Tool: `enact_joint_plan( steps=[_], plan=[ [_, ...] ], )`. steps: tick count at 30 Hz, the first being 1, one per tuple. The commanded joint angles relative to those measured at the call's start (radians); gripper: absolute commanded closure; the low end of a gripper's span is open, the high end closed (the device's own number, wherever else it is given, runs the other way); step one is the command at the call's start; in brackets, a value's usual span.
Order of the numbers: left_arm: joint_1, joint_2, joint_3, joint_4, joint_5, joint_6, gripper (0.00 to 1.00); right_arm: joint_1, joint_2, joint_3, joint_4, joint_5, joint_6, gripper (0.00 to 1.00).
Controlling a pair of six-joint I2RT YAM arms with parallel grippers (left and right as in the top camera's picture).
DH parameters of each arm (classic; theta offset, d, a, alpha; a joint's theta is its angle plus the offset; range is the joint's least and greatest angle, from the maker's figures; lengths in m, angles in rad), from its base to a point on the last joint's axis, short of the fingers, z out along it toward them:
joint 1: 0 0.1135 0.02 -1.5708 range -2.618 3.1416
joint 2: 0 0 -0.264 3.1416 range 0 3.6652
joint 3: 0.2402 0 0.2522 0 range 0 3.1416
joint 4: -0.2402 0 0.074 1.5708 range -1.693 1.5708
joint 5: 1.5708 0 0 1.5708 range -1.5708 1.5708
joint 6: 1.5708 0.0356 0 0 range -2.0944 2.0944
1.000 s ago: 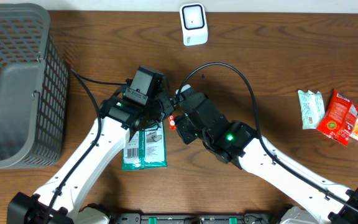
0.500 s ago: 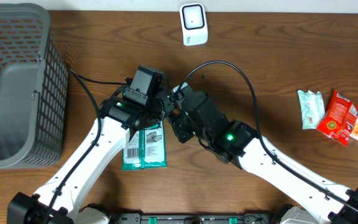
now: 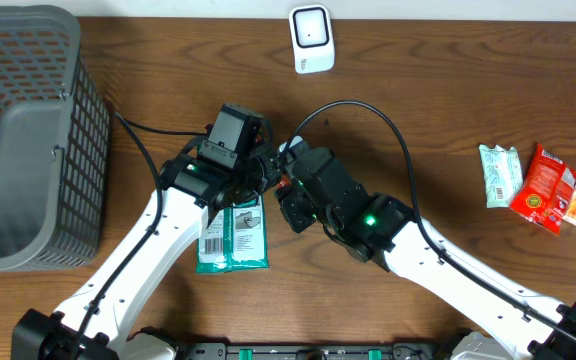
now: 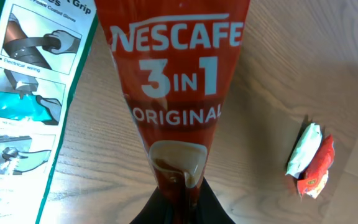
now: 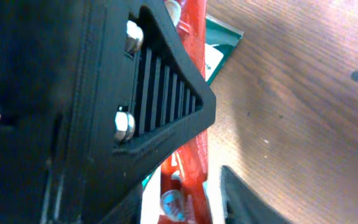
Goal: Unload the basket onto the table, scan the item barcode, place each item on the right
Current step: 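Carry the Nescafe packet up to the white scanner with the right gripper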
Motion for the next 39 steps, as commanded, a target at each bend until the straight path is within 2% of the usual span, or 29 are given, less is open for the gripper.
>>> enact_joint_plan(
  steps=[1, 4, 7, 11, 12, 13, 14, 17, 21, 25, 28, 35, 39],
  plan=[
    [0.002, 0.002, 0.026, 0.006, 0.046, 0.002, 0.93, -0.002, 0.0, 0.011, 0.01, 0.003, -0.02, 0.86],
    [0.003, 0.002, 0.026, 0.009, 0.045, 0.003, 0.92, -0.002, 0.0, 0.011, 0.014, 0.002, -0.02, 0.89],
    [0.003, 0.002, 0.026, 0.017, 0.045, 0.002, 0.92, -0.002, 0.0, 0.011, 0.016, 0.002, -0.019, 0.99],
    [0.003, 0.002, 0.026, 0.021, 0.038, 0.002, 0.92, -0.002, 0.0, 0.011, 0.018, 0.002, -0.019, 0.99],
    [0.003, 0.002, 0.026, 0.021, 0.034, 0.003, 0.89, -0.002, 0.0, 0.011, 0.019, 0.002, -0.019, 0.99],
    [0.003, 0.002, 0.026, 0.021, 0.026, 0.003, 0.84, -0.002, 0.0, 0.011, 0.021, 0.002, -0.016, 0.99],
    [0.003, 0.002, 0.026, 0.021, 0.006, 0.003, 0.71, -0.002, 0.0, 0.011, 0.024, 0.002, -0.016, 0.99],
    [0.009, 0.002, 0.026, 0.032, -0.041, 0.003, 0.69, -0.002, 0.0, 0.011, 0.039, 0.002, -0.012, 0.99],
    [0.047, 0.0, 0.026, 0.098, -0.04, 0.027, 0.36, -0.01, 0.0, 0.011, 0.053, -0.006, 0.03, 0.99],
    [0.085, -0.016, 0.026, 0.134, -0.036, 0.032, 0.33, -0.033, 0.0, 0.011, 0.052, -0.04, 0.045, 0.99],
    [0.124, -0.055, 0.026, 0.157, -0.037, 0.08, 0.29, -0.073, 0.0, 0.011, 0.059, -0.11, 0.053, 0.99],
    [0.235, -0.132, 0.026, 0.176, -0.041, 0.159, 0.29, -0.16, 0.0, 0.016, 0.058, -0.22, 0.06, 0.99],
    [0.349, -0.146, 0.026, 0.158, -0.041, 0.231, 0.28, -0.236, 0.0, 0.107, -0.048, -0.298, 0.074, 0.99]
  ],
)
